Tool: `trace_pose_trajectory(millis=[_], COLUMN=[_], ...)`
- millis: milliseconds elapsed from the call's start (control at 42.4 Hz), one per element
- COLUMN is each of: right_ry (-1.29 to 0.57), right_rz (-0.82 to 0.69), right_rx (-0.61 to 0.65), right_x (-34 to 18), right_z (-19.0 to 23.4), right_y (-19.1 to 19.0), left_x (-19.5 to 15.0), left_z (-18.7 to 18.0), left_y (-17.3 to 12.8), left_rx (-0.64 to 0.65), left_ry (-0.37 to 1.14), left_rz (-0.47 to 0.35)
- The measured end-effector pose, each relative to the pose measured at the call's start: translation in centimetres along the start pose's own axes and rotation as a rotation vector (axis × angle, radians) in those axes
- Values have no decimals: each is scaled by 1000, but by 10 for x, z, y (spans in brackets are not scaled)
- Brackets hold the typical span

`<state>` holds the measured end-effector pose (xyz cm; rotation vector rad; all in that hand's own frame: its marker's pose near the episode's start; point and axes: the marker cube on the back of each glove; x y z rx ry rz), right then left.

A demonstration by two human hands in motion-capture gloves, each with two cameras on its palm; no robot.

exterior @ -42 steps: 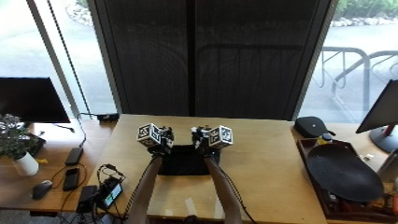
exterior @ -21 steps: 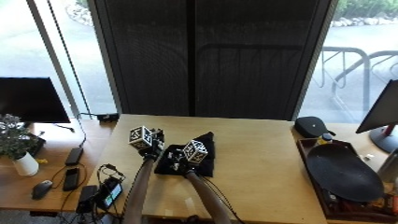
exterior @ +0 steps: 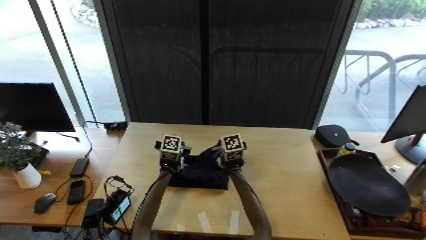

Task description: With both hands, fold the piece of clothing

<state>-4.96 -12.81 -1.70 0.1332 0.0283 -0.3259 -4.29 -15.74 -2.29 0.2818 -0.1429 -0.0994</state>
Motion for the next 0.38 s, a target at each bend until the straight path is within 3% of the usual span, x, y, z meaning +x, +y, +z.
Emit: trace_pose_trajectory(millis=[47, 94, 189, 283, 378], right_ry=[182, 248, 267, 337, 251], right_rz=[153, 224, 290, 325, 366], right_rx=[24, 50, 155, 325, 180], right_x=[26, 38, 59, 81, 73], right_z=[-9, -20, -50, -77, -75], right_y=[5, 11, 21, 19, 41], left_x=[7, 14, 29, 41, 45], left_z=[-6, -9, -8, -15, -22], left_y=[4, 4, 1, 11, 16], left_rx=[12, 28, 61, 15, 1], left_ry=[-64, -100, -93, -66, -91], left_rz=[27, 45, 60, 69, 78])
